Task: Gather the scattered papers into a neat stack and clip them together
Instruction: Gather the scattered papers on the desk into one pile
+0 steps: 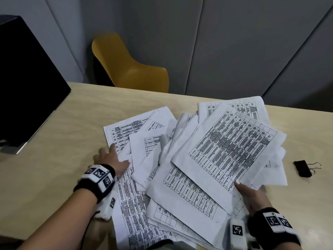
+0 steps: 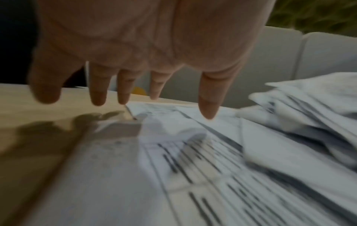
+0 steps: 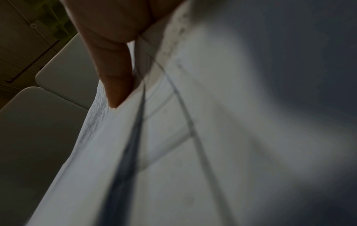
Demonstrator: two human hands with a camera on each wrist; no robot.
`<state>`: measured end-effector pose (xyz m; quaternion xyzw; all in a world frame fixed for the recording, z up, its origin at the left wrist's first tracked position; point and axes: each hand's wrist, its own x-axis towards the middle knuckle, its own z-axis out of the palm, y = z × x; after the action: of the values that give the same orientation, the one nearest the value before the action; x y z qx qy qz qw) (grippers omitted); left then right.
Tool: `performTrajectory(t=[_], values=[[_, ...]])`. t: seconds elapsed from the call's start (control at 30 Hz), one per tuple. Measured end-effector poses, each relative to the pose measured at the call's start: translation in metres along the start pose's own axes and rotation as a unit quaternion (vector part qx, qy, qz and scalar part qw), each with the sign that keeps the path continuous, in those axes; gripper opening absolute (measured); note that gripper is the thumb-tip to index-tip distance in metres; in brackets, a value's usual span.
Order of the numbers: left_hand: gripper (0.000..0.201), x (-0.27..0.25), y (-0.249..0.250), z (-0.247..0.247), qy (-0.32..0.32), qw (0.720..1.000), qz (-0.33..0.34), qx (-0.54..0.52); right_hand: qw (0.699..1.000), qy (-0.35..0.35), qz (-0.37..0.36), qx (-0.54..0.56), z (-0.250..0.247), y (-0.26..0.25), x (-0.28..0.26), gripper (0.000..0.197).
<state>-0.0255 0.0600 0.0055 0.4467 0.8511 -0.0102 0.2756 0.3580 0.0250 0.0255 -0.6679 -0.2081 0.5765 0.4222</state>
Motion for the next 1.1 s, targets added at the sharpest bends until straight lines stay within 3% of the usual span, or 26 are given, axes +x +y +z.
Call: performTrajectory(t=[0.07, 0.2, 0.27, 0.37, 0.43, 0.5, 0.57, 0.67, 0.73, 0.8, 0.93, 1.1], values=[[0.087, -0.005, -0.012, -0.002, -0.015, 0.998, -0.033, -0.049, 1.0, 0.027, 0.007, -0.001, -0.002, 0.005, 0.007, 0.032], [0.09, -0.027, -0.016, 0.011, -0.024, 0.996, -0.016, -0.09, 0.999, 0.03, 0.019, 0.011, -0.006, 0.011, 0.016, 0.036], [0.087, -0.028, -0.012, 0.012, 0.036, 0.989, 0.007, -0.144, 0.999, 0.031, 0.021, 0.014, -0.008, 0.013, 0.018, 0.036], [0.078, -0.016, -0.007, 0.002, 0.148, 0.964, 0.066, -0.209, 0.999, 0.018, 0.023, 0.019, -0.006, 0.014, 0.016, 0.008], [0.071, -0.01, 0.0, -0.006, 0.181, 0.947, 0.082, -0.253, 0.999, 0.029, 0.032, 0.009, -0.007, 0.016, 0.017, 0.01], [0.065, 0.001, 0.007, -0.008, 0.165, 0.941, 0.072, -0.286, 0.999, 0.01, 0.035, 0.016, -0.005, 0.014, 0.016, 0.009], [0.063, 0.013, 0.015, -0.001, 0.12, 0.962, 0.048, -0.242, 1.0, 0.009, 0.021, 0.003, -0.002, 0.009, 0.011, 0.007], [0.083, 0.025, 0.022, 0.011, 0.083, 0.991, 0.012, -0.101, 1.0, 0.03, 0.0, 0.009, 0.002, 0.004, 0.008, 0.02], [0.087, 0.024, 0.028, 0.012, 0.072, 0.991, 0.02, -0.11, 1.0, 0.017, 0.009, 0.015, -0.002, 0.012, 0.017, 0.011], [0.087, 0.021, 0.032, 0.014, 0.038, 0.993, 0.043, -0.105, 0.999, 0.02, 0.022, 0.031, -0.006, 0.02, 0.024, 0.026], [0.064, 0.014, 0.034, 0.02, -0.012, 0.993, 0.076, -0.088, 0.999, 0.024, 0.029, 0.019, -0.008, 0.022, 0.03, 0.03], [0.029, -0.002, 0.038, 0.023, -0.05, 0.993, 0.082, -0.067, 1.0, 0.019, 0.005, 0.014, -0.011, 0.03, 0.037, 0.085]])
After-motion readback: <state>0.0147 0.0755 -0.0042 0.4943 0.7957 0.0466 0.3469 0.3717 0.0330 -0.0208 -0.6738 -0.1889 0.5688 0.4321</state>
